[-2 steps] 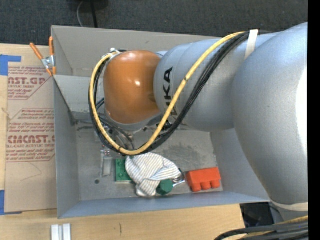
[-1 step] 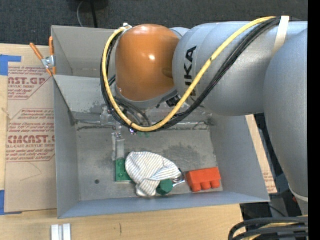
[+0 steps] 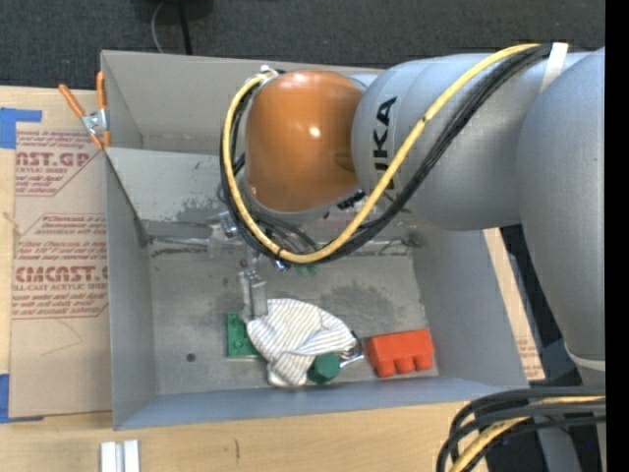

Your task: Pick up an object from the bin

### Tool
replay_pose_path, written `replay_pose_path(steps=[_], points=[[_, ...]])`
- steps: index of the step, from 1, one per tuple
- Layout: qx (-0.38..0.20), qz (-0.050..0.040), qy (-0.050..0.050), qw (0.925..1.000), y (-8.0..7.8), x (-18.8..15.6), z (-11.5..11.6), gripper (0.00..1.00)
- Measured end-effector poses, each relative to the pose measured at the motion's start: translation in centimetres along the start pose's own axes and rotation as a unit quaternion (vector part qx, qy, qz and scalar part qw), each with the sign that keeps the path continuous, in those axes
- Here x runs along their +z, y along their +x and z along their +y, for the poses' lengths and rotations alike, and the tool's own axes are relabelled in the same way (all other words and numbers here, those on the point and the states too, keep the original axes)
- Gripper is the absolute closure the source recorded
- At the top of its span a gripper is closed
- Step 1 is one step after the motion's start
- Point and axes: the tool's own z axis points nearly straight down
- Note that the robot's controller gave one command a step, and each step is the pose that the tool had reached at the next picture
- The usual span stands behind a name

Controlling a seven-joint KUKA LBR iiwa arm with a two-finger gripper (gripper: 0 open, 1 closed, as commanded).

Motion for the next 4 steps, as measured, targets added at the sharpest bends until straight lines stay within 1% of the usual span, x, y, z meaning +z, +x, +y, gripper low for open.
replay_pose_path(steps=[1, 2, 3, 4], points=[[-0.004, 0.0056, -0.001, 1.0000, 5.5, 2.3, -3.9, 0.00], [-0.004, 0.0012, 0.002, 1.0000, 5.8, 5.2, -5.6, 0.00], [-0.096, 0.0031, -0.003, 0.9954, 5.4, 7.0, -8.2, 0.00], [-0.108, 0.0001, 0.002, 0.9941, 6.1, 10.2, -12.4, 0.00]])
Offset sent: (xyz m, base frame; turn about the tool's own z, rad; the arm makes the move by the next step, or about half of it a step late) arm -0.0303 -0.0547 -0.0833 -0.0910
